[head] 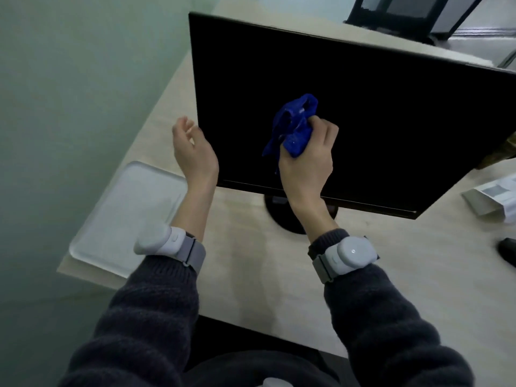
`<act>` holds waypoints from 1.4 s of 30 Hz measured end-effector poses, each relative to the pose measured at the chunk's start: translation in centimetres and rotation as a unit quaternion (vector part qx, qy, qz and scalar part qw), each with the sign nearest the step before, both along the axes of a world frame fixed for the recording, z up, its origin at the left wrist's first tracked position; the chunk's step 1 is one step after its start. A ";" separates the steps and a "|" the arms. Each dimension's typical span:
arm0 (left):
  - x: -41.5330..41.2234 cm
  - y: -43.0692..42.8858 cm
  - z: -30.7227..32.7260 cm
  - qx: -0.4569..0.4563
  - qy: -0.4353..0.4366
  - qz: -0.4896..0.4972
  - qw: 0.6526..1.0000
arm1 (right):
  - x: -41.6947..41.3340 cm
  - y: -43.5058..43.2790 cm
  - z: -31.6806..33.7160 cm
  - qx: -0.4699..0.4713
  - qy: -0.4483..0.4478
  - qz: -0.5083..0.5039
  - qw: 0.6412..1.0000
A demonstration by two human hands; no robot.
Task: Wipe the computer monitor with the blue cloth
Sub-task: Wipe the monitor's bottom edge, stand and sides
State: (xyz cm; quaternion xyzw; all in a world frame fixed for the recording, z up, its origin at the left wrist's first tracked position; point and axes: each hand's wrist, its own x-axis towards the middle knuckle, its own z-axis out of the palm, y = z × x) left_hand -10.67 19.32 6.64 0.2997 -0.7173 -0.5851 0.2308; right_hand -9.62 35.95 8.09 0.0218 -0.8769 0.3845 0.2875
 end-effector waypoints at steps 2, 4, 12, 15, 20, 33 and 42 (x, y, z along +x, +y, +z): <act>-0.5 -1.8 -1.0 0.028 -0.028 -0.057 0.998 | -0.1 -2.5 0.0 0.027 0.000 0.017 1.000; -0.9 -2.6 -1.2 0.043 -0.021 -0.113 0.992 | -0.4 -4.7 -0.1 0.060 -0.006 0.024 0.998; -2.3 -4.2 -0.6 0.163 0.013 -0.206 0.965 | -0.7 -11.5 -1.4 0.147 -0.050 0.053 0.986; -2.7 -4.6 -0.7 0.193 0.014 -0.210 0.958 | -0.3 -11.8 -2.6 0.156 -0.065 0.067 0.983; -2.6 -4.6 -1.1 0.225 0.030 -0.205 0.952 | 1.0 -11.4 -5.2 0.211 -0.111 0.105 0.965; -2.9 -3.2 -1.0 0.098 0.006 -0.153 0.983 | 3.5 -5.7 -7.8 0.253 -0.193 0.108 0.942; -0.2 3.7 -2.3 0.030 -0.019 0.021 0.999 | 5.8 4.9 -8.1 0.229 -0.212 0.042 0.949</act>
